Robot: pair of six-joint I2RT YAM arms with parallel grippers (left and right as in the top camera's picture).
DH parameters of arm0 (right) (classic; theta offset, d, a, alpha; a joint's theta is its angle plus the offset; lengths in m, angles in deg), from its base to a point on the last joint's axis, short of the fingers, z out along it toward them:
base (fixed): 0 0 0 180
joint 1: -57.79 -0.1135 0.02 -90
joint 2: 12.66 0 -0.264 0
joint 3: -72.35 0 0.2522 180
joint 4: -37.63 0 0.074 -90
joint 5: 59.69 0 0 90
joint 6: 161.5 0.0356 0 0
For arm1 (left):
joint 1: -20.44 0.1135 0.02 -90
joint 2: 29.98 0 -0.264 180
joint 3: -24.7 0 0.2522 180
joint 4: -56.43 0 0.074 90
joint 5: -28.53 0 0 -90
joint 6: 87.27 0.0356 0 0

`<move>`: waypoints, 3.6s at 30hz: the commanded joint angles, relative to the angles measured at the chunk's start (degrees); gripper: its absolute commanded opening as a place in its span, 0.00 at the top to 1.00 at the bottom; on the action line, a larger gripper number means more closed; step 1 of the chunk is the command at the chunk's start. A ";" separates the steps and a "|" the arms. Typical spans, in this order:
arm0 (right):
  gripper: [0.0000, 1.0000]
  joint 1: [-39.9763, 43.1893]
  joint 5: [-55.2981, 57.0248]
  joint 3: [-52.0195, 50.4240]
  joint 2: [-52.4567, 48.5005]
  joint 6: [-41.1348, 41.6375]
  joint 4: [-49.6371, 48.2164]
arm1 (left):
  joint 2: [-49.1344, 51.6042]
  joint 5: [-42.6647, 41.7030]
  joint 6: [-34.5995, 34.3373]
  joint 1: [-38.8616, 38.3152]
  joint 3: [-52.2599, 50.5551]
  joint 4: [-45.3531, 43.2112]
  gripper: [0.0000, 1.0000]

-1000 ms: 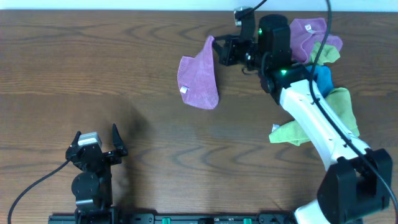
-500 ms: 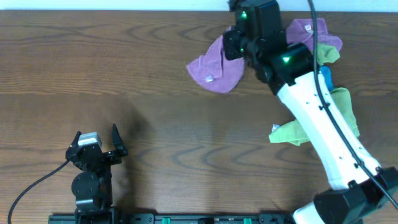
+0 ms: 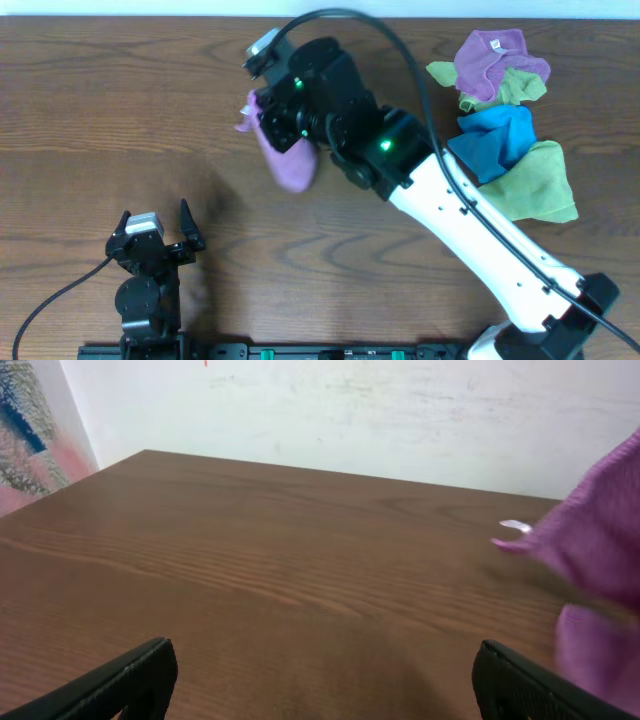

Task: Fold the cloth
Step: 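Drag the held purple cloth leftward toward the table center, then lower the purple cloth onto the table center with the right gripper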

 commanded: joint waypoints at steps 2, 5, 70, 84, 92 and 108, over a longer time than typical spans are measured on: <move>0.99 3.39 5.77 1.75 -0.04 -1.86 3.85 | -0.26 1.03 1.05 -0.26 -1.99 1.14 0.05; 0.99 10.62 14.40 1.64 -2.21 -0.11 14.34 | -0.26 1.03 1.05 -0.26 -2.01 1.14 0.05; 0.99 11.30 35.04 17.22 -31.19 -15.56 8.94 | -0.26 1.03 1.05 -0.26 -2.01 1.14 0.05; 0.99 6.93 24.28 35.69 -31.19 -16.57 31.54 | -0.26 1.03 1.05 -0.26 -2.01 1.14 0.05; 0.27 -5.73 3.23 35.67 -31.21 -23.08 41.03 | -0.26 1.03 1.05 -0.26 -2.01 1.14 0.05; 0.28 10.25 6.32 26.93 -36.74 -16.33 30.21 | -0.26 1.03 1.05 -0.26 -2.01 1.14 0.05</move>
